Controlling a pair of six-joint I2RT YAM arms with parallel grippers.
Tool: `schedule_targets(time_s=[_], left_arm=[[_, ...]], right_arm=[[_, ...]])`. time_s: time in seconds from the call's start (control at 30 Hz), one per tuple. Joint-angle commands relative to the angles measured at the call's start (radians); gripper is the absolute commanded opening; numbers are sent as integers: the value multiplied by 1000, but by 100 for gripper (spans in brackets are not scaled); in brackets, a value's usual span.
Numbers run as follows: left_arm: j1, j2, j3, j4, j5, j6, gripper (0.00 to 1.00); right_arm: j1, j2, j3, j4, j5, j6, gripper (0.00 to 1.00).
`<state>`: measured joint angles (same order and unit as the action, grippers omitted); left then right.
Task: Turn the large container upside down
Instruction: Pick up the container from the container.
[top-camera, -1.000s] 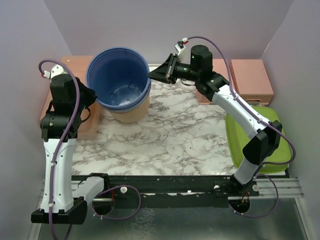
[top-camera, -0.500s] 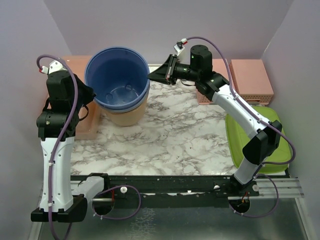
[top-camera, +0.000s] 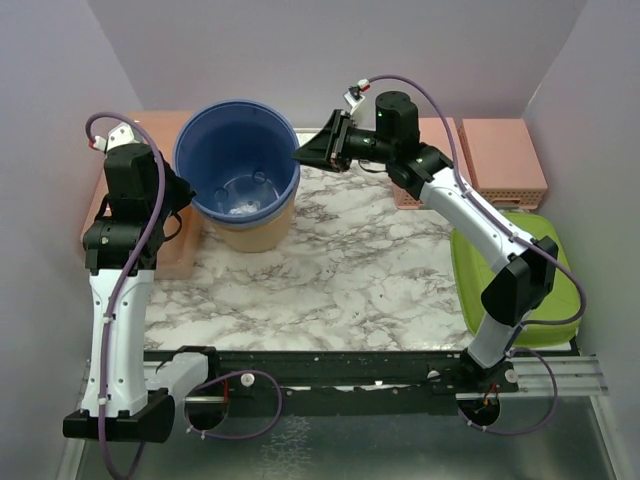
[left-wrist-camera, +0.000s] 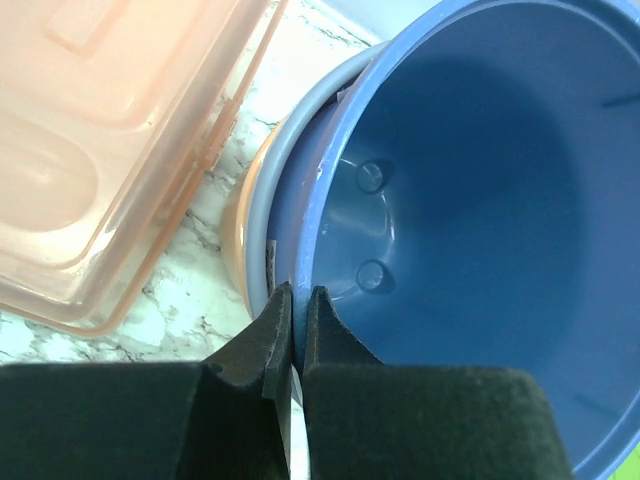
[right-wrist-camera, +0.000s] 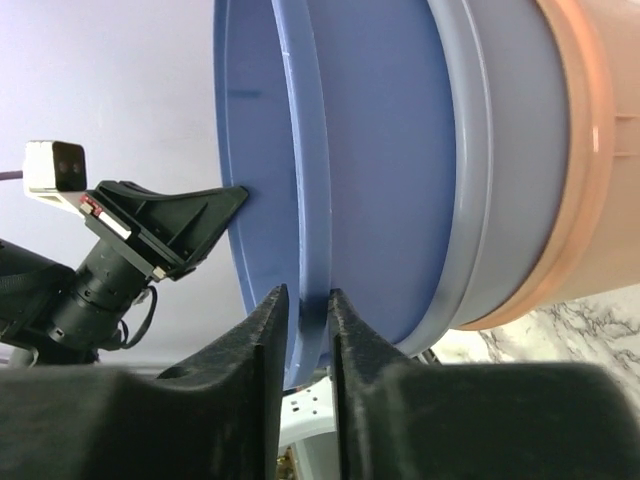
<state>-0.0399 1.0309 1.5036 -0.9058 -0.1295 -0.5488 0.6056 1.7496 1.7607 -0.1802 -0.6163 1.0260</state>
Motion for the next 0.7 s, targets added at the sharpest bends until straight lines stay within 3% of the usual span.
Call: schedule_targets(time_s=[0.0,0.17,0.43,0.53,0.67], left_arm=[[-13,10,14,80,38,40,0],[-14,43,56,116,14,44,0],[-4,82,60,162,33,1,0],[8,92,56,178,48,-11,0],[30,118,64,198,79,-40,0]], right_arm=[[7,28,72,-46,19,-94,38],[-14,-5,87,-165,141,-180,59],[-58,-171,-145,-80,266,-182,60],[-58,-224,-215,3,200,-211,61],[-57,-217,-222,-11,126,-219,63]])
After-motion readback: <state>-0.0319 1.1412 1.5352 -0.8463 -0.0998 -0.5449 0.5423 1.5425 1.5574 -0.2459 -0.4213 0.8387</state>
